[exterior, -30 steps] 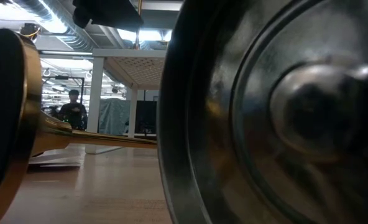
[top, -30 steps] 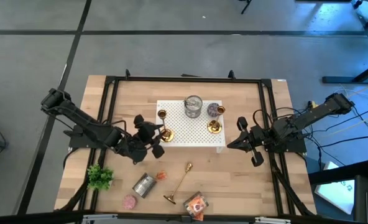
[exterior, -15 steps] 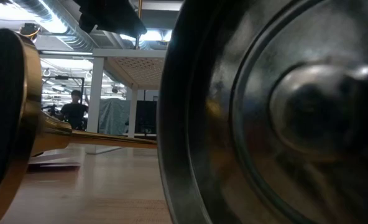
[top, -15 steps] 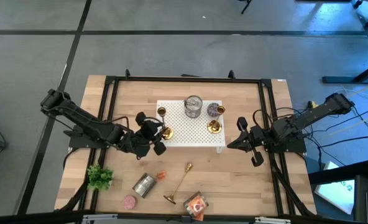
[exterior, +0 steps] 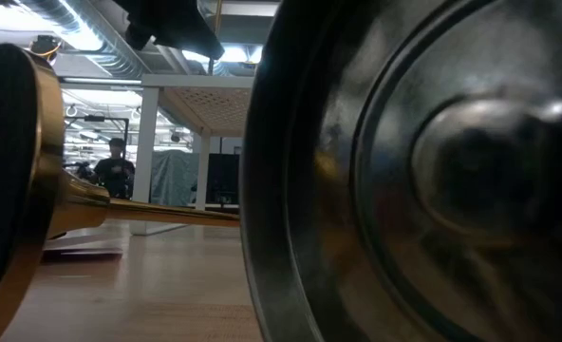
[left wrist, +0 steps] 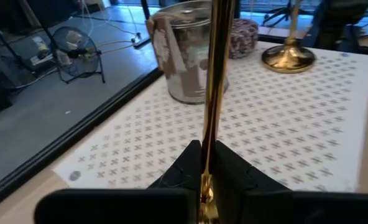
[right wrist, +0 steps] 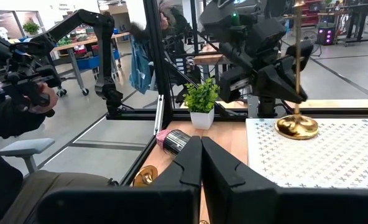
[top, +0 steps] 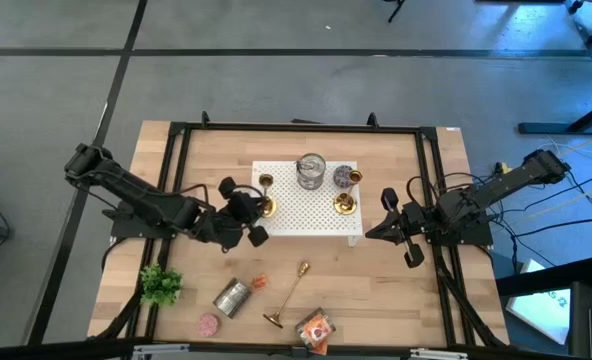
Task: Pick & Place candle stick holders
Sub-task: Put the left gold candle holder on the shelf
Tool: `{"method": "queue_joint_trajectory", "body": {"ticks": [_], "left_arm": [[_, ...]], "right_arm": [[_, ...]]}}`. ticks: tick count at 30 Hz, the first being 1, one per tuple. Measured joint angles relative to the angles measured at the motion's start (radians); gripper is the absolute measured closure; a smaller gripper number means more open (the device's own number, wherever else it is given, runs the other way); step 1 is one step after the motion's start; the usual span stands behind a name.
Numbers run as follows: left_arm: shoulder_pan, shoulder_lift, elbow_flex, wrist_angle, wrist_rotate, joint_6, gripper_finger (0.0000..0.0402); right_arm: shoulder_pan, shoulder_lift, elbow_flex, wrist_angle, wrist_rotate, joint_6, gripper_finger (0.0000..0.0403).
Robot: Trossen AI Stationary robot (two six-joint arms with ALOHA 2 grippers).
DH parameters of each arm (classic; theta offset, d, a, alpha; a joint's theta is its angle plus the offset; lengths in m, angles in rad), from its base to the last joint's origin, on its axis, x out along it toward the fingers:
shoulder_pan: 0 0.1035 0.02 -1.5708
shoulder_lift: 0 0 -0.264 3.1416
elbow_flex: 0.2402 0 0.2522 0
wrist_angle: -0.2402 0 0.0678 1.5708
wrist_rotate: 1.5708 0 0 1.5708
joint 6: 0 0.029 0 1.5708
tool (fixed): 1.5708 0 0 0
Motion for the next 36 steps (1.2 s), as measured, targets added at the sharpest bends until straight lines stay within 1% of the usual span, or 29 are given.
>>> {"method": "queue_joint_trajectory", "body": {"ticks": [2,4,7,11,17,21,36], "left_arm": [[0.018,0.000,0.000,0.005,0.007,0.016,0.0384],[0.041,0.000,0.000,0.016,0.035,0.033,0.0380],[0.077,0.000,0.000,0.026,0.055,0.053,0.0384],[0.125,0.000,0.000,0.029,0.066,0.055,0.0390],[0.208,0.000,0.000,0.050,0.134,0.034,0.0385],[0.248,0.000,0.000,0.070,0.166,0.051,0.0387],[0.317,0.000,0.000,0.063,0.175,0.075,0.0387]], "right_arm": [[0.000,0.000,0.000,0.000,0.000,0.000,0.0398],[0.000,0.000,0.000,0.000,0.000,0.000,0.0398],[0.000,0.000,0.000,-0.001,0.000,0.000,0.0398],[0.000,0.000,0.000,-0.001,0.000,0.000,0.0398],[0.000,0.000,0.000,-0.002,0.000,0.000,0.0398],[0.000,0.000,0.000,-0.002,0.000,0.000,0.0398],[0.000,0.000,0.000,-0.025,-0.001,0.027,0.0398]]}}
